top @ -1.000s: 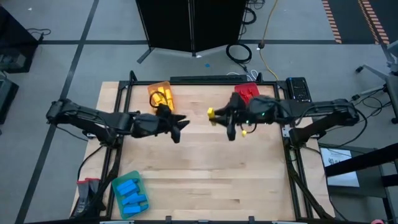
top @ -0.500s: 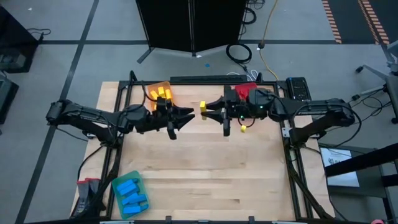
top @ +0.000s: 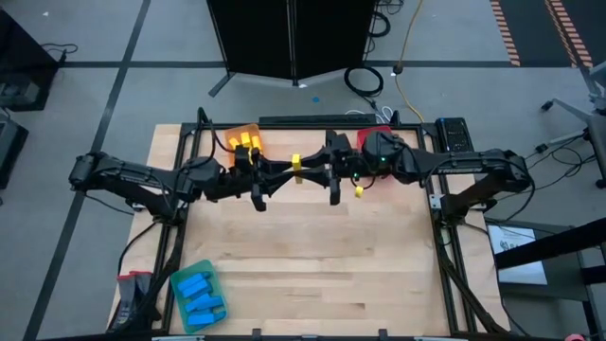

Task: Sort blocks
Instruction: Put the yellow block into the orange transparent bin

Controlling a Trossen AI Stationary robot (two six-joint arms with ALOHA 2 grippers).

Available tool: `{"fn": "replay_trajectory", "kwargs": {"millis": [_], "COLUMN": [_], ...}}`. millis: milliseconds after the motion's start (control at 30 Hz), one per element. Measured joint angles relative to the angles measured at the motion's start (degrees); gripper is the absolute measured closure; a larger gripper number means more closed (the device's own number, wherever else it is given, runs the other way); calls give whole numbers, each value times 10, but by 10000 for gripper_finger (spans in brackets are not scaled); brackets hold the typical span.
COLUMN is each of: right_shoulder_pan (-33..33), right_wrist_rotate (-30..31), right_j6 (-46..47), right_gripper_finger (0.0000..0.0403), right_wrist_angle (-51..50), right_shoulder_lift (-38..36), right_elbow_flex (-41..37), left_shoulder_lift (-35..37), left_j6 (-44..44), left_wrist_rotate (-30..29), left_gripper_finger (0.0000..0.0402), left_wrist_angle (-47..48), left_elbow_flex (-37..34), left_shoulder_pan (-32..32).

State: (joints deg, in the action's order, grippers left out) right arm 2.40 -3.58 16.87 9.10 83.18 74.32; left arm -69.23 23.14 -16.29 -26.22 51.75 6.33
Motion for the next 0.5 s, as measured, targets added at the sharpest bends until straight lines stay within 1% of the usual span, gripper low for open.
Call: {"fn": "replay_trajectory", "kwargs": {"millis": [133, 200, 333, 500], "right_shoulder_pan": [7, 11, 26, 35], "right_wrist_rotate": [-6, -5, 17, 11], "right_j6": [-1, -2, -4, 8], "right_gripper_finger": [319, 319, 319, 319], "right_wrist_angle": [-1, 3, 12, 10], "right_shoulder_lift": [-10, -12, -16, -19], "right_elbow_flex": [0, 0, 0, 0], "left_shoulder_lift": [0, -1, -5, -2], "left_j6": [-9, -21, -42, -58], "left_wrist_rotate": [22, 19, 20, 9], "left_gripper_finger": [240, 240, 240, 240], "left_wrist_angle": [-3, -4, 9, -3], "left_elbow_flex": [0, 1, 0, 0], "left_shoulder_pan": [-1, -1, 2, 1]}}
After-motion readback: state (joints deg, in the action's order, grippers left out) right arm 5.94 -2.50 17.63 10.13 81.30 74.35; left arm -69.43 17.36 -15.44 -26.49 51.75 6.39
